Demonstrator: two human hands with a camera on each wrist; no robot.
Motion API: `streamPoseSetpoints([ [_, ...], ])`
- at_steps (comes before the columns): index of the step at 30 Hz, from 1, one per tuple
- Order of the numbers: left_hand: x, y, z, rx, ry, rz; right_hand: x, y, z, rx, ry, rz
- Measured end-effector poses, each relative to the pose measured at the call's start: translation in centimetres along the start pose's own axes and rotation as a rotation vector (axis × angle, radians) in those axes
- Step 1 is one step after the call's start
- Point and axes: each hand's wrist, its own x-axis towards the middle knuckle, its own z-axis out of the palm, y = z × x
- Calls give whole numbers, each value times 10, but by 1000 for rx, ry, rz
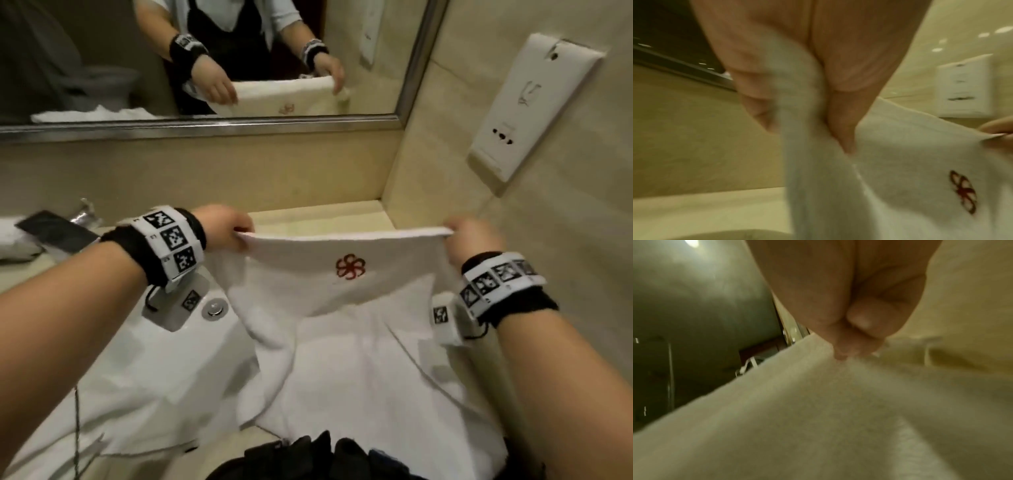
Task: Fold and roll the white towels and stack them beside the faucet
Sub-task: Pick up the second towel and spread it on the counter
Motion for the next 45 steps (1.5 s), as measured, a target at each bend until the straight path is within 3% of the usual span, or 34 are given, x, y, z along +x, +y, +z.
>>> streamPoseSetpoints([
  [2, 6, -28, 2, -136, 101, -115, 18, -13, -26, 113, 205, -27],
  [4, 13, -54, 2, -533, 266, -192, 34, -27, -39, 124, 353, -65],
  [6, 25, -69, 2, -945, 406, -238, 54, -41, -39, 125, 403, -59],
  [7, 36, -76, 5, -1048, 439, -264, 67, -47, -34, 113, 393, -54],
  [10, 73, -91, 22, -1028, 390, -369, 107, -58, 1, 73, 281, -52],
  [16, 144, -121, 84, -734, 249, -598, 180, -64, 100, 17, -5, -47],
  [21, 165, -123, 112, -708, 189, -601, 182, -56, 154, 139, -120, 3],
  [26, 136, -122, 121, -596, 216, -538, 140, -30, 152, -11, -191, -38],
  [34, 89, -108, 174, -1118, -11, -667, 83, 1, 148, -115, -310, 215],
  [45, 112, -123, 155, -1251, 188, -646, 128, -11, 146, -174, -299, 142],
])
